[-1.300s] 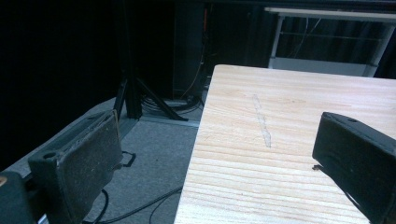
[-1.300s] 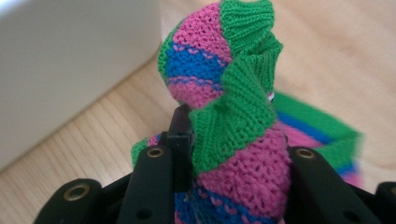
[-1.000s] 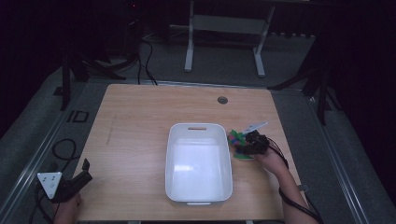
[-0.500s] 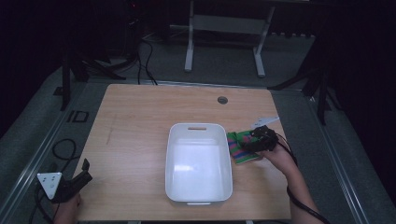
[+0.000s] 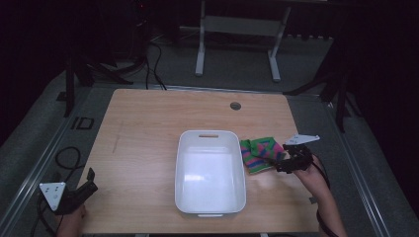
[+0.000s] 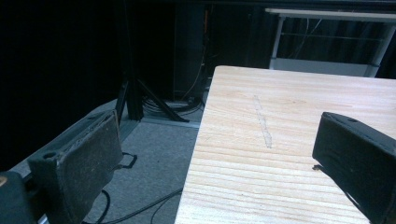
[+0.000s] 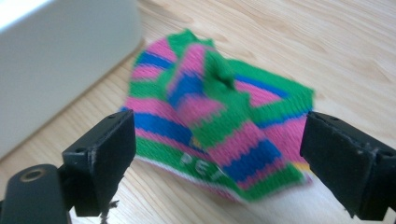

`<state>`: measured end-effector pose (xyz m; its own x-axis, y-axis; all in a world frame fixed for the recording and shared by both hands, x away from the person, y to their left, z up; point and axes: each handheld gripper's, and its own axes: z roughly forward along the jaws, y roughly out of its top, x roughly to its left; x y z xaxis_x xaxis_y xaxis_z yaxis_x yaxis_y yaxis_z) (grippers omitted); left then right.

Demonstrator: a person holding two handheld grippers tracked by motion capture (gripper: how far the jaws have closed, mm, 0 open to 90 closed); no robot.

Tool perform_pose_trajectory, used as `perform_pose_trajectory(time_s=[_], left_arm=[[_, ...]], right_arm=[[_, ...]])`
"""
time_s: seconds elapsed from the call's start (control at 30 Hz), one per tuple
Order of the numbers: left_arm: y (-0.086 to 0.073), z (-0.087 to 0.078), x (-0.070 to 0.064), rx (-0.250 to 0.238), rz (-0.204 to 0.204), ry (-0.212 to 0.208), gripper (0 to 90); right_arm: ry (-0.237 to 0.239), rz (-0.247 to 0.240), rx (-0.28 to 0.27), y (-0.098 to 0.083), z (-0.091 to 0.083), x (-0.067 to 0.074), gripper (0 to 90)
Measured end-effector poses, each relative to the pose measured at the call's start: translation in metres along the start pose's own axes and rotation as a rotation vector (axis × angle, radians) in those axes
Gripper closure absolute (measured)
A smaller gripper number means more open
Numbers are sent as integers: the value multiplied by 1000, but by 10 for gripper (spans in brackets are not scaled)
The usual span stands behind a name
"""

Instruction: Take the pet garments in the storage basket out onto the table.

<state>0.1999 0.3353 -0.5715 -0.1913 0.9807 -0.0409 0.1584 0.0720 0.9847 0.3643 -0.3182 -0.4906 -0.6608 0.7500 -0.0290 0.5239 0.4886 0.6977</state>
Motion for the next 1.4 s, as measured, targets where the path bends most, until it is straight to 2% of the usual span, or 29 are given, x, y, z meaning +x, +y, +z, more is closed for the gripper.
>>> perform_pose_trajectory(time_s=[0.03, 0.17, 0.23, 0.27, 0.37, 0.47, 0.5, 0.63, 0.67, 0.7, 0.77, 0.83, 1.0, 1.2, 1.27, 1.4], left_arm=[[0, 0, 0, 0, 0, 0, 18], [0, 0, 0, 0, 3, 0, 18], [0, 0, 0, 1, 3, 1, 18], [0, 0, 0, 0, 3, 0, 18], [0, 0, 0, 1, 5, 1, 18], [0, 0, 0, 0, 6, 2, 18], [0, 0, 0, 0, 6, 2, 18], [0, 0, 0, 0, 4, 1, 18], [0, 0, 0, 0, 4, 1, 18], [0, 0, 0, 0, 5, 2, 18], [0, 0, 0, 1, 5, 1, 18], [0, 0, 0, 0, 6, 2, 18], [0, 0, -1, 1, 7, -2, 18], [0, 0, 0, 0, -5, 0, 18], [0, 0, 0, 2, -4, 1, 18], [0, 0, 0, 2, -5, 1, 18]], right_arm=[[-9, 15, -15, -8, -4, -2, 104], [-28, 32, -55, -19, -10, -3, 104], [-58, 30, -70, -27, -14, -4, 104], [-80, 46, -90, -36, -17, -5, 104], [-105, 62, -102, -43, -20, -6, 105], [-166, 116, -107, -55, -23, -8, 108], [-188, 160, -118, -65, -24, -10, 108], [-222, 191, -122, -78, -24, -10, 108], [-227, 206, -129, -82, -24, -10, 108], [-258, 242, -148, -90, -25, -9, 108], [-266, 260, -152, -94, -25, -9, 108], [-297, 284, -170, -100, -27, -8, 108], [-368, 310, -214, -115, -34, -2, 108], [-379, 338, -247, -124, -40, 5, 108], [-392, 331, -252, -129, -41, 11, 108], [-406, 334, -268, -133, -41, 13, 108]])
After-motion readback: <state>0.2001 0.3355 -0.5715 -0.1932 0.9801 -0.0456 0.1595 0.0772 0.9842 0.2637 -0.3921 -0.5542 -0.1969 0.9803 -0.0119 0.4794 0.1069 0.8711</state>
